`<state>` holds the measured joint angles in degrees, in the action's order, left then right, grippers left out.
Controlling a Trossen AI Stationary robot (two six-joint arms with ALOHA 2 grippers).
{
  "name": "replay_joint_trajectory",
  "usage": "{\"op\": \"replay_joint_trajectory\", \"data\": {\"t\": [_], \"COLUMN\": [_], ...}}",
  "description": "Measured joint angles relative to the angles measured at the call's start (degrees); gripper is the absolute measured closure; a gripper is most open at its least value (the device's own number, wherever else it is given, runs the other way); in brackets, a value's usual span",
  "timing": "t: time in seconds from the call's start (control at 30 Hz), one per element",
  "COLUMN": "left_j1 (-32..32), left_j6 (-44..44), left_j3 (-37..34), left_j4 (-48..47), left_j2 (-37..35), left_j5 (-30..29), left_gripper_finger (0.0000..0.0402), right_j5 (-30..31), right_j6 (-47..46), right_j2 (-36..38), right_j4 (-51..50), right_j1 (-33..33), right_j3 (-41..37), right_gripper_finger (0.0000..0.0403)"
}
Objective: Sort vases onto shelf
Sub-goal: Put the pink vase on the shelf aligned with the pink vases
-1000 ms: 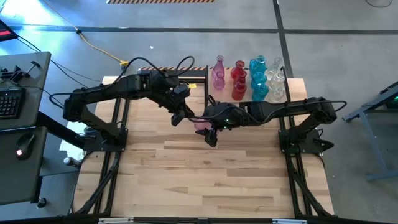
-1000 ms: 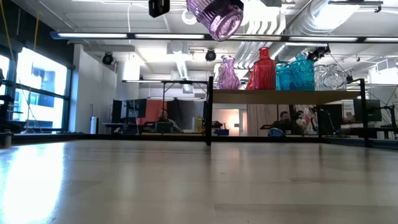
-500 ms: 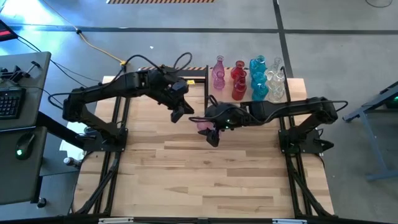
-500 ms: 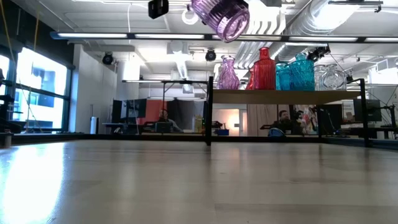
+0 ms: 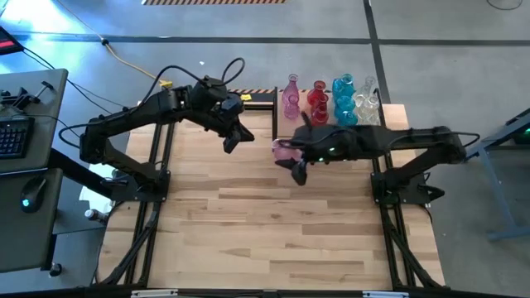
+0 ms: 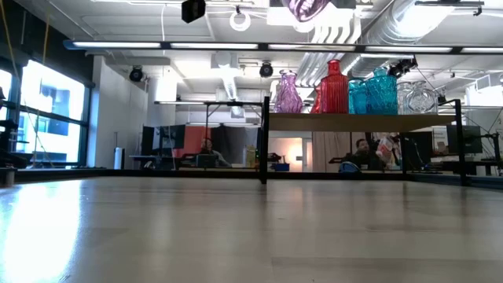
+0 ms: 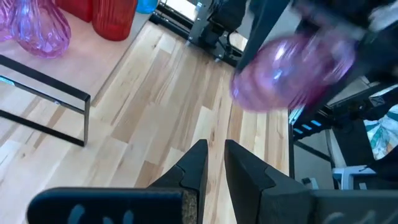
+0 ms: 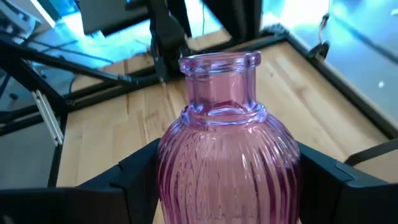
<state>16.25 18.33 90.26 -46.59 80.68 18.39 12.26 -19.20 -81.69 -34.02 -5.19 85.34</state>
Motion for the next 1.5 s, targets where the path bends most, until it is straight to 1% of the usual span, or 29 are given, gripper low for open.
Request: {"op": "replay_joint_trajectory", "data": {"t": [0.33,0.47,0.53,0.67,0.77,1.0,1.17,1.5], "left_j1": [0.0,0.0,0.0,0.0,0.0,0.0,0.0,0.0], "left_j6": [0.0,0.0,0.0,0.2,1.1,2.6,2.7,3.8], "left_j3": [0.0,0.0,0.0,0.0,0.0,0.0,0.0,0.0], "left_j4": [0.0,0.0,0.0,0.0,0.1,0.2,0.2,0.2], "left_j2": [0.1,0.1,0.1,0.1,0.1,0.1,0.1,0.1], "left_j5": [0.0,0.0,-0.1,-0.2,-0.7,-1.0,-1.0,-1.1], "left_gripper_finger": [0.0357,0.0357,0.0357,0.0357,0.0357,0.0357,0.0357,0.0357], "right_j5": [3.9,4.3,5.2,9.1,10.1,10.3,11.8,12.8], "right_j6": [7.5,10.3,11.5,12.0,11.7,10.2,10.6,10.3], "right_j2": [9.9,13.2,14.8,17.9,19.8,22.2,23.0,25.6], "right_j4": [-0.7,-2.0,-3.5,-8.1,-11.2,-17.3,-19.7,-25.3], "right_j1": [0.0,0.0,0.0,0.0,0.0,0.0,0.0,0.0], "right_j3": [0.0,0.0,0.0,0.1,0.1,0.1,0.1,0.1], "right_gripper_finger": [0.0143,0.0143,0.0143,0.0143,0.0143,0.0143,0.0143,0.0143]}}
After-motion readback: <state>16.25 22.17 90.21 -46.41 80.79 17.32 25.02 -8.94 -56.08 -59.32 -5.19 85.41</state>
